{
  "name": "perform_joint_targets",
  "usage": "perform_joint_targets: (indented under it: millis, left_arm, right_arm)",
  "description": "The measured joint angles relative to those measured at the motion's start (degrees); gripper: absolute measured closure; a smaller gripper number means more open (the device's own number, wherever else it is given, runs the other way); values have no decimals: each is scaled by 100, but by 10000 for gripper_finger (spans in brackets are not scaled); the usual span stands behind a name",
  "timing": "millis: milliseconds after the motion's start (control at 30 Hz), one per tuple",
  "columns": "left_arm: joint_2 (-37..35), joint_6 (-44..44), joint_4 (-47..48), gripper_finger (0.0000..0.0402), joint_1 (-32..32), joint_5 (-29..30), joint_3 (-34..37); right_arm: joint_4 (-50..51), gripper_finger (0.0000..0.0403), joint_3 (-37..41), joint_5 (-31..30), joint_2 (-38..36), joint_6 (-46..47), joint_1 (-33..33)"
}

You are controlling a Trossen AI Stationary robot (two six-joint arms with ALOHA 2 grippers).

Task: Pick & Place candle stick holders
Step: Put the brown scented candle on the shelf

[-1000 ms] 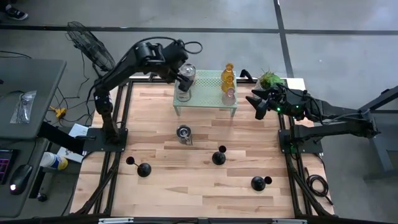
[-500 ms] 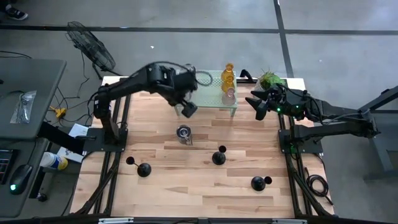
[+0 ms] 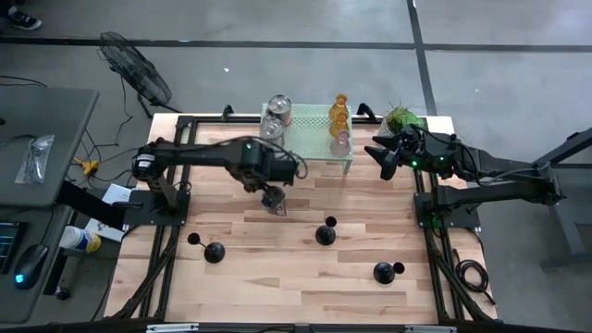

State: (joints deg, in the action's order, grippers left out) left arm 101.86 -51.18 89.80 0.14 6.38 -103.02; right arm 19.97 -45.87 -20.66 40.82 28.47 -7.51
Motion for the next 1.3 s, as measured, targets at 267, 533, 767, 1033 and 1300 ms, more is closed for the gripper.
perform_joint_targets:
  millis: [267,533,767,1033,1300]
  left_arm:
    - [11,-354,-1016,7,22,-61,1001]
    - [13,-870,-1707,7,23,-99,1740]
    - [13,-1208,-2043,7,76,-112,2059]
    - [13,-1228,-2233,7,339,-234,2089]
    - [4,-1203,-2477,8,484,-524,2270]
  right_arm:
    - [0,156,0,110,-2,-1,0]
    - [0,156,0,280,-1,2,0]
    - [0,156,0,317,-2,2,0]
    - [0,156,0,483,-2,2,0]
    - [0,156,0,592,0,2,0]
